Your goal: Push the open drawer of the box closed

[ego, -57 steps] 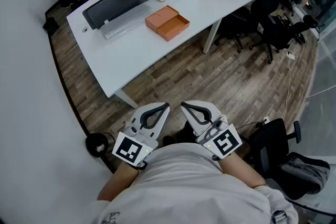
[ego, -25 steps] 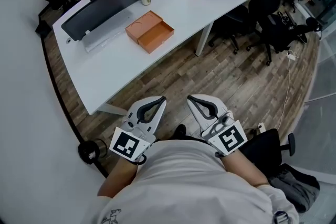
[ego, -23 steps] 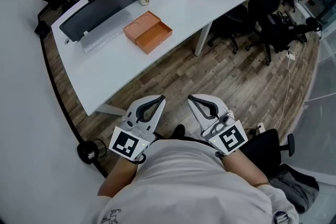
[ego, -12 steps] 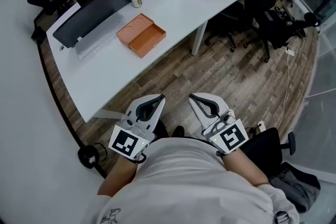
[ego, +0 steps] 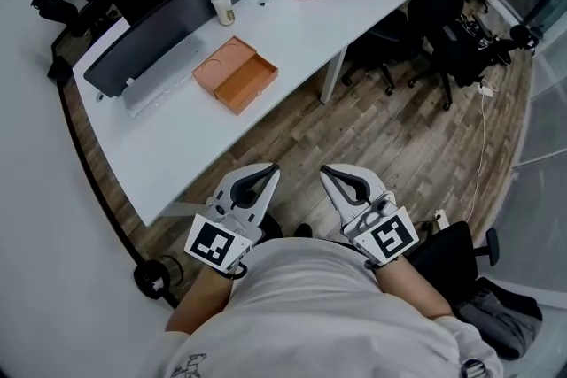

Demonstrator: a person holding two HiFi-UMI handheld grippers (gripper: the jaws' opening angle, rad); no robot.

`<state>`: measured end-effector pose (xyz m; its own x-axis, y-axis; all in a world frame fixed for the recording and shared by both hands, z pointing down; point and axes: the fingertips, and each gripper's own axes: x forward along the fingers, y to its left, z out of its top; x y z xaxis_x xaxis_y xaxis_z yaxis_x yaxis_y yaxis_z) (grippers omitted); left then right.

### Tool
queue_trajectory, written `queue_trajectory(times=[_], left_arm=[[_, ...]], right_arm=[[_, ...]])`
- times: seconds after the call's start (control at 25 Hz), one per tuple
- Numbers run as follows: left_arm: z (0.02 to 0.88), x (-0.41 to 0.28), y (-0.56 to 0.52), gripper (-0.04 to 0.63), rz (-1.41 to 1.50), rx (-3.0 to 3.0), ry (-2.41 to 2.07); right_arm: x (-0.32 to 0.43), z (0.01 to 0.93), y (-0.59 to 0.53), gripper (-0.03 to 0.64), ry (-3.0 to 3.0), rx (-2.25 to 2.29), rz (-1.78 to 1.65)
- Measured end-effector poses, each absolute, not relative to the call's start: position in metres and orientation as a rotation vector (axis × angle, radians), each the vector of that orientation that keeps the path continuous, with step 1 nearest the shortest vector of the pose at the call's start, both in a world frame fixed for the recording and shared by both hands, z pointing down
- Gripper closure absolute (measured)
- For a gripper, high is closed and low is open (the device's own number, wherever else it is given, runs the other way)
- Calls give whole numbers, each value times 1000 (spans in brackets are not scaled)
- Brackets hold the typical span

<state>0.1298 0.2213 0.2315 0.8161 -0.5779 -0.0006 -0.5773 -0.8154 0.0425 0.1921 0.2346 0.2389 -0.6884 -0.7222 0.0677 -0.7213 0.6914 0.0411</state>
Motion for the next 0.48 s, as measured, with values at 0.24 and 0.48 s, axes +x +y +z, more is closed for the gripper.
queue_trajectory(times=[0.24,0.48], left_arm=[[231,109,178,597,-31,2959,-926],[231,69,120,597,-37,2960,-919]], right_arm=[[173,242,190,615,-2795,1218,-26],[137,242,132,615,-2789,1237,-65]])
